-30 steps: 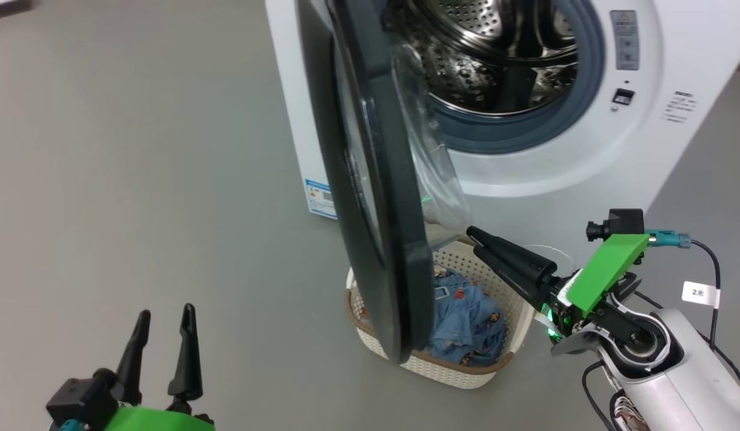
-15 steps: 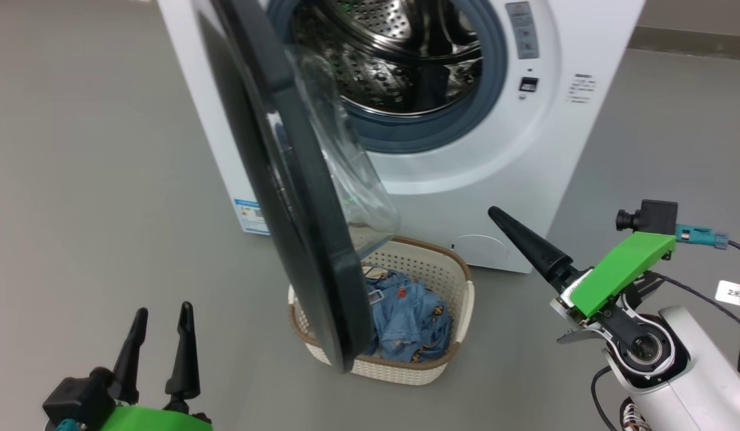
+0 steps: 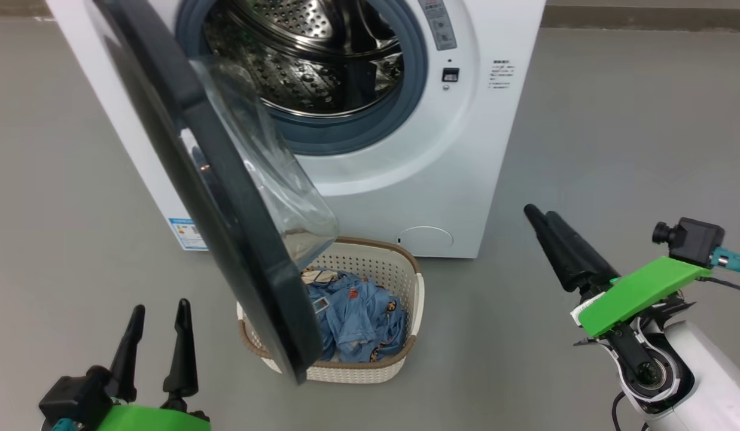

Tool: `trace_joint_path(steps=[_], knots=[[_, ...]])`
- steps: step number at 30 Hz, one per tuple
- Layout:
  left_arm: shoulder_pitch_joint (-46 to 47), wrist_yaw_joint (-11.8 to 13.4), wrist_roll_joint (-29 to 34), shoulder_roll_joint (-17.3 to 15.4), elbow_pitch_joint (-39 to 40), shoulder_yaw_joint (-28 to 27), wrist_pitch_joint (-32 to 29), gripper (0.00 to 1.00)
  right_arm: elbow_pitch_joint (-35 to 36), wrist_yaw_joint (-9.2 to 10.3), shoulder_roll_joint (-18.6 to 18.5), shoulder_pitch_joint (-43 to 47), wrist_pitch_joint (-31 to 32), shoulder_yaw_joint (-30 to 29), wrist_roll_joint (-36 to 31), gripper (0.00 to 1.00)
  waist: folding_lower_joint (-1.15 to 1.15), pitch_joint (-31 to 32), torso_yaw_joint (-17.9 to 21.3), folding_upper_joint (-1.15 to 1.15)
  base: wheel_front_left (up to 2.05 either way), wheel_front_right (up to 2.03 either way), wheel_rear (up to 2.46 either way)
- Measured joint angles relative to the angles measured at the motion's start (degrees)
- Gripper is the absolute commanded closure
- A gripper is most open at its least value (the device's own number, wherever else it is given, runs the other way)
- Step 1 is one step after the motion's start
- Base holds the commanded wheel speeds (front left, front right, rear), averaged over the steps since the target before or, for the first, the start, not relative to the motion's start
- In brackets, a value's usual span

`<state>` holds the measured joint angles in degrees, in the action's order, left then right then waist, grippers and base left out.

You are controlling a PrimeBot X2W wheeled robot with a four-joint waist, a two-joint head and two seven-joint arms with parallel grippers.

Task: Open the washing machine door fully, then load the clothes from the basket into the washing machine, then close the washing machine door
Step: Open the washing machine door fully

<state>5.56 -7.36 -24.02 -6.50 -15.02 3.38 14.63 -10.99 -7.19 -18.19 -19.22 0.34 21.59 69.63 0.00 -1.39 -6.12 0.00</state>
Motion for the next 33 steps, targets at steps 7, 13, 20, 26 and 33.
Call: trace_joint_path(steps=[7, 13, 20, 26, 33], knots=[[0.0, 0.0, 0.8, 0.1, 0.3, -0.2, 0.0, 0.00, -0.3, 0.00, -2.0, 1.1, -10.4, 2.2, -6.6, 0.00, 0.00, -0.2, 1.8, 0.00, 0.00, 0.00, 0.00], [0.0, 0.0, 0.9, 0.2, 0.4, -0.4, 0.0, 0.00, -1.6, -0.01, -2.2, 2.5, -13.8, 1.1, -10.2, 0.00, 0.00, -0.1, 2.8, 0.00, 0.00, 0.00, 0.00], [-0.7, 0.0, 0.9, 0.3, 0.8, -1.0, 0.0, 0.00, -2.3, -0.01, -1.6, 5.7, -14.6, -5.6, -21.1, 0.00, 0.00, 0.1, 4.0, 0.00, 0.00, 0.00, 0.00], [-1.2, 0.0, 1.1, 0.4, 1.1, -1.1, 0.0, 0.00, -2.6, -0.01, 1.9, 8.3, -14.8, -11.5, -33.2, 0.00, 0.00, 0.4, 4.5, 0.00, 0.00, 0.00, 0.00], [-1.2, 0.0, 1.2, 0.4, 1.1, -1.0, 0.0, 0.00, -4.1, -0.02, 5.0, 10.5, -14.8, -17.0, -42.9, 0.00, 0.00, 0.8, 4.5, 0.00, 0.00, 0.00, 0.00]])
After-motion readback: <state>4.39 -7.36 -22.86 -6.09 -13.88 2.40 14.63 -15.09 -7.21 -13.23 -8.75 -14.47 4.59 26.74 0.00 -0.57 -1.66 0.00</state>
